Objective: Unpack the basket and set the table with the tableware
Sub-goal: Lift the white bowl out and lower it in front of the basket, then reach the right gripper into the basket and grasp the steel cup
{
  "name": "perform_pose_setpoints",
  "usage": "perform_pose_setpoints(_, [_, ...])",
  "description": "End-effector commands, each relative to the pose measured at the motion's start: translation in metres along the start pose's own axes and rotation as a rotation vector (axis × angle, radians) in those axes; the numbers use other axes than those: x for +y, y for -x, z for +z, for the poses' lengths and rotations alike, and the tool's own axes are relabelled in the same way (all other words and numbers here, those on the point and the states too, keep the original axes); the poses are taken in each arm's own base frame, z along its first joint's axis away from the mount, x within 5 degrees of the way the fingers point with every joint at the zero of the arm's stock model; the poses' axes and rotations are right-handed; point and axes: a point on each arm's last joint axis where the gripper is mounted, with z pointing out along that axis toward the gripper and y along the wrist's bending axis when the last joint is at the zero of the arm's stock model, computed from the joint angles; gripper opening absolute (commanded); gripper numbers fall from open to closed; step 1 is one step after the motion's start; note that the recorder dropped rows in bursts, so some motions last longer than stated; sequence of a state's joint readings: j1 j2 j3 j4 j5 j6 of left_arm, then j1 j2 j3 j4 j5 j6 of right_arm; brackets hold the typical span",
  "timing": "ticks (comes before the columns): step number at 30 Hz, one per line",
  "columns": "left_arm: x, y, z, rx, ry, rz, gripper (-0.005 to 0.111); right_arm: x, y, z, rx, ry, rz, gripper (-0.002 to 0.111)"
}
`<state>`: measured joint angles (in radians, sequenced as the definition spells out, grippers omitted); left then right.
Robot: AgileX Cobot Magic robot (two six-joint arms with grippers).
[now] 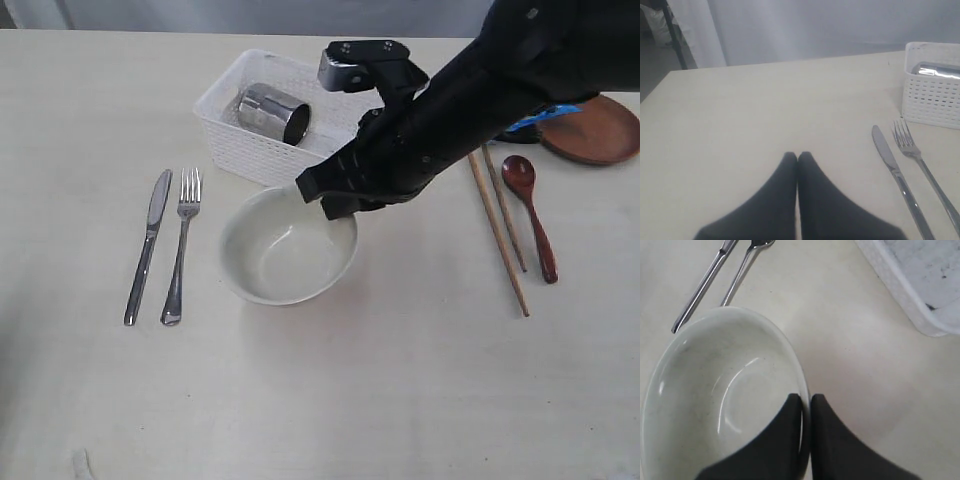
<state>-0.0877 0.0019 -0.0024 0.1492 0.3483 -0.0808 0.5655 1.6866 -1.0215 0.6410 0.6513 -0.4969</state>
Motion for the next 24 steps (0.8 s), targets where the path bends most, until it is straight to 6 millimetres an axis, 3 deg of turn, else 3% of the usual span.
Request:
perform_pose_setpoints(1, [0.0,-0.001,0.0,-0.001,-0.004,0.003,0.0,-0.005,0.001,0.018,-0.001,0.032,0.016,-0.001])
perform_pose_setpoints(15, [0.0,-0.001,0.0,-0.001,-0.004,0.003,0.0,-0.014,-0.004,0.034,0.044,0.009,0.008,0.0])
perform_pose_setpoints(24, [0.0,-0.001,0.0,-0.001,-0.004,0.003,0.0,-0.016,-0.004,0.034,0.049,-0.008,-0.017,0.0])
